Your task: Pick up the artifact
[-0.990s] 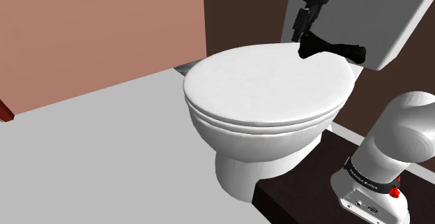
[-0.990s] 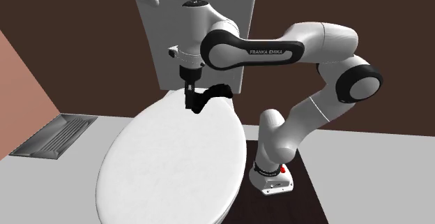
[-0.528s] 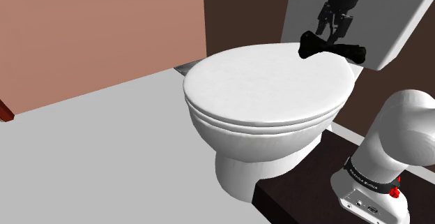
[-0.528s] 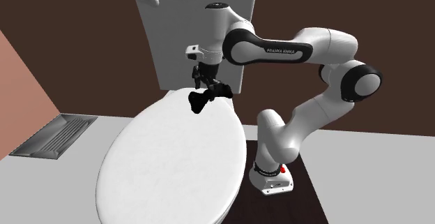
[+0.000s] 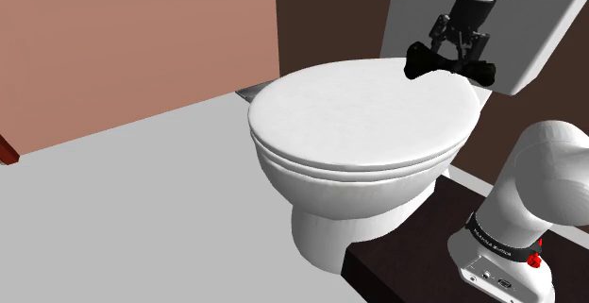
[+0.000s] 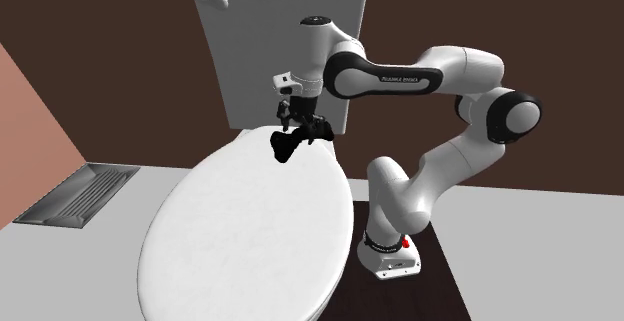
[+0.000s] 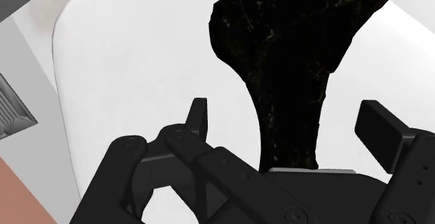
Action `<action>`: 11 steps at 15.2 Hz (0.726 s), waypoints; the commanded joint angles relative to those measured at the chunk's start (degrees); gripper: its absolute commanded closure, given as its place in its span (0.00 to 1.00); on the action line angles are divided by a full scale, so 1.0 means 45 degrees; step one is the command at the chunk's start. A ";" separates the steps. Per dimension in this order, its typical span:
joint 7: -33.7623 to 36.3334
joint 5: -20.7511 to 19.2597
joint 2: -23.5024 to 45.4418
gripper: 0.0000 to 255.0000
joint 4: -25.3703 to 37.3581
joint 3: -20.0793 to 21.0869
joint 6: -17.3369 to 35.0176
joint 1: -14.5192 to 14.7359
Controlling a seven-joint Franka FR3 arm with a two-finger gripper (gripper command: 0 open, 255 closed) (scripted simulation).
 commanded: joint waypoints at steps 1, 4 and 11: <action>0.0001 -0.0110 -0.0116 0.00 -0.0385 -0.0106 0.0277 -0.0047; 0.0012 -0.0133 -0.0139 1.00 -0.0480 -0.0127 0.0348 -0.0058; 0.0018 -0.0133 -0.0133 1.00 -0.0491 -0.0128 0.0364 -0.0056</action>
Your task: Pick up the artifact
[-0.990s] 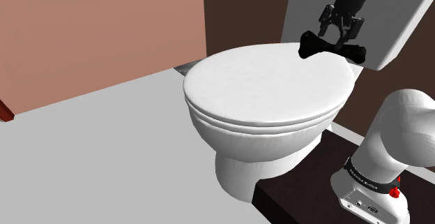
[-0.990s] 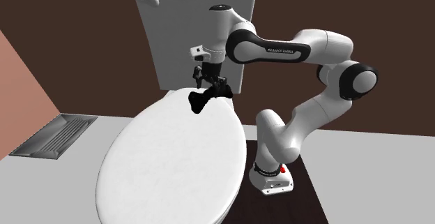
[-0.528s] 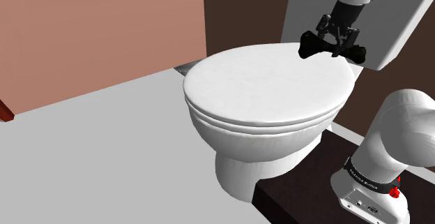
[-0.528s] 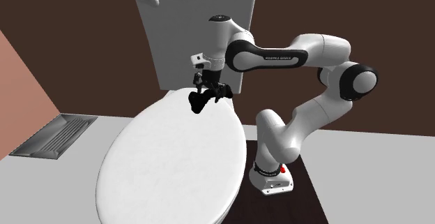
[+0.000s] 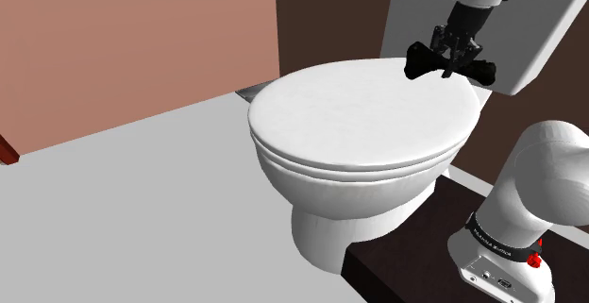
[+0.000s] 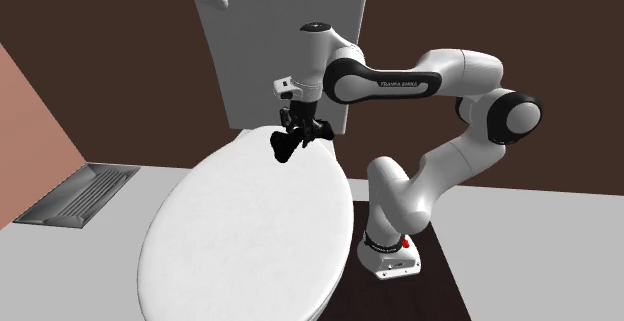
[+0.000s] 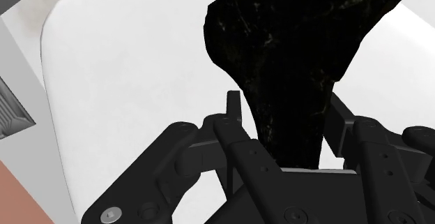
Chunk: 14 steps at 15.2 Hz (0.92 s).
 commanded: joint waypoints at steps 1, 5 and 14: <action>0.0000 0.0005 0.0005 1.00 -0.0011 -0.0001 -0.0007 0.0002; -0.0062 0.0140 0.0157 1.00 0.0564 0.0126 -0.0426 0.0070; -0.0232 0.0512 0.0777 1.00 0.2398 0.0463 -0.1638 0.0278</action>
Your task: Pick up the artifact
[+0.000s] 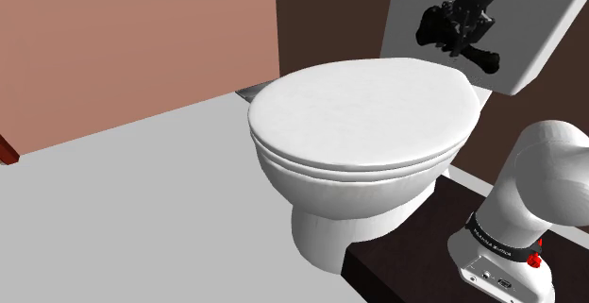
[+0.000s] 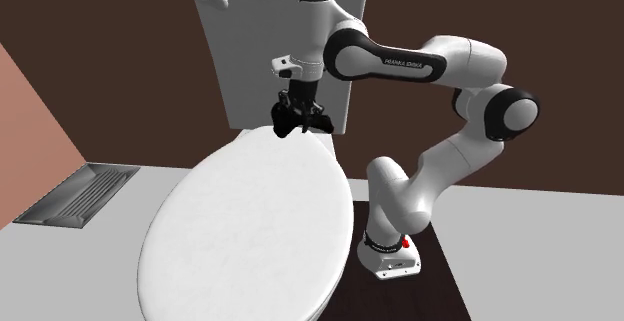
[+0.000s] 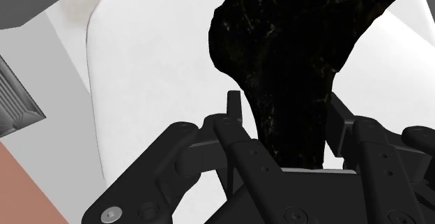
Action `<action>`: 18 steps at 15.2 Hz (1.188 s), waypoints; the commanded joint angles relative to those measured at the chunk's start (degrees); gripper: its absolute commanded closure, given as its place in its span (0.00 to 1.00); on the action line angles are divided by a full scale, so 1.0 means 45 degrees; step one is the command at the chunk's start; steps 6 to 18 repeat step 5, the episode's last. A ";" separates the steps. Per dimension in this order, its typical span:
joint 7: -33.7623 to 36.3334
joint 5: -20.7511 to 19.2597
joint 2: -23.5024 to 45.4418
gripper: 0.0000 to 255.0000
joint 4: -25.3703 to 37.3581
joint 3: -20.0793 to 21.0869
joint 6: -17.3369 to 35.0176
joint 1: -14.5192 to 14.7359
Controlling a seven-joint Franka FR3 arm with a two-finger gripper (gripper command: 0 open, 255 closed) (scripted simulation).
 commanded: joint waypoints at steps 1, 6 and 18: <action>-0.0068 0.0061 0.0177 1.00 0.0453 0.0037 -0.0265 0.0044; -0.0113 0.0137 0.0354 1.00 0.0918 0.0102 -0.0552 0.0089; -0.0113 0.0137 0.0354 1.00 0.0918 0.0102 -0.0552 0.0089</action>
